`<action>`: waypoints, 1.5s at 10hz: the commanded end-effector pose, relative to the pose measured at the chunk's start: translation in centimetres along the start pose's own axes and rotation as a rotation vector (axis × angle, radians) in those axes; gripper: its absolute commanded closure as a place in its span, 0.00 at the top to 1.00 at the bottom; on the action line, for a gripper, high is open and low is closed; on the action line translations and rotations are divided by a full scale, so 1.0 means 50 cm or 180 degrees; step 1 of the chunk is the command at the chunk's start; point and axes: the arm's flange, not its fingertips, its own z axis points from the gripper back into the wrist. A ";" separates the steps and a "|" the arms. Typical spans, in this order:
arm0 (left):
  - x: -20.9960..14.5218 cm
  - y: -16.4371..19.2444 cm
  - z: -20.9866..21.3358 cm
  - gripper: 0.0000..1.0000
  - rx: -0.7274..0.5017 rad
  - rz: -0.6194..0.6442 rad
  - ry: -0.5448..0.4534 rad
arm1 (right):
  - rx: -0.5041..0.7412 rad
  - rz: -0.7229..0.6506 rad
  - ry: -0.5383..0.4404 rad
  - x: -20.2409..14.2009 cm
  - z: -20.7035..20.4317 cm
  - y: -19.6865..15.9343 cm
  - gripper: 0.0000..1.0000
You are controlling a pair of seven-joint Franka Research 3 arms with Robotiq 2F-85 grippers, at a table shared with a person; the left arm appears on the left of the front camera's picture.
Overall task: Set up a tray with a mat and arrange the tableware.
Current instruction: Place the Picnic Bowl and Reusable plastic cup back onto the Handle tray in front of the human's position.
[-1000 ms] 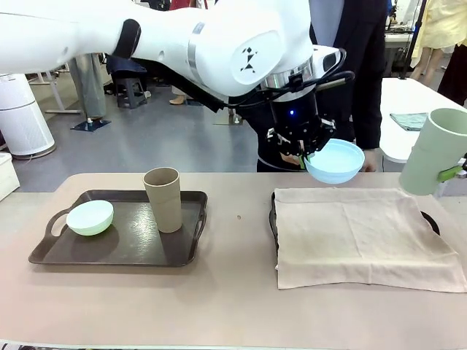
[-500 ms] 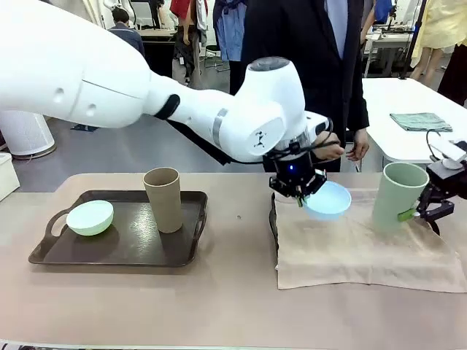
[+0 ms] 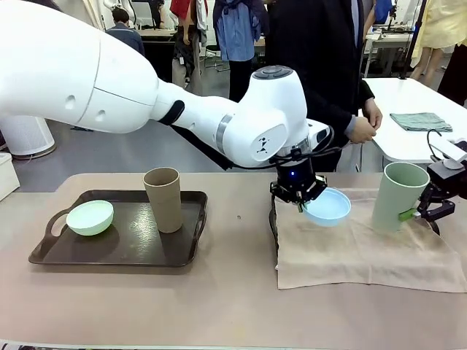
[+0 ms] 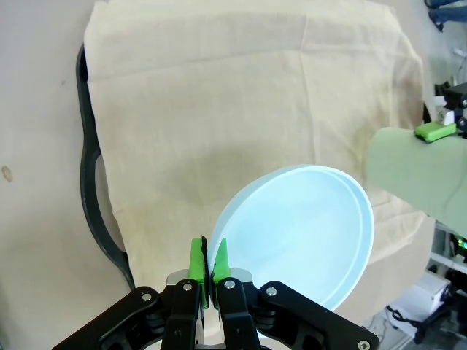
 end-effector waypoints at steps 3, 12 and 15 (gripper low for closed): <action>0.004 -0.006 -0.046 0.04 0.0093 -0.0110 0.0031 | 0.0136 -0.0086 -0.0349 -0.044 -0.015 -0.010 0.82; 0.000 0.015 -0.082 0.64 0.0230 -0.0054 0.0237 | 0.0195 -0.0141 -0.0197 -0.041 -0.027 0.003 1.00; -0.019 0.020 -0.050 0.75 0.0219 -0.0154 0.0228 | 0.0130 -0.0308 -0.0063 -0.041 -0.015 0.016 1.00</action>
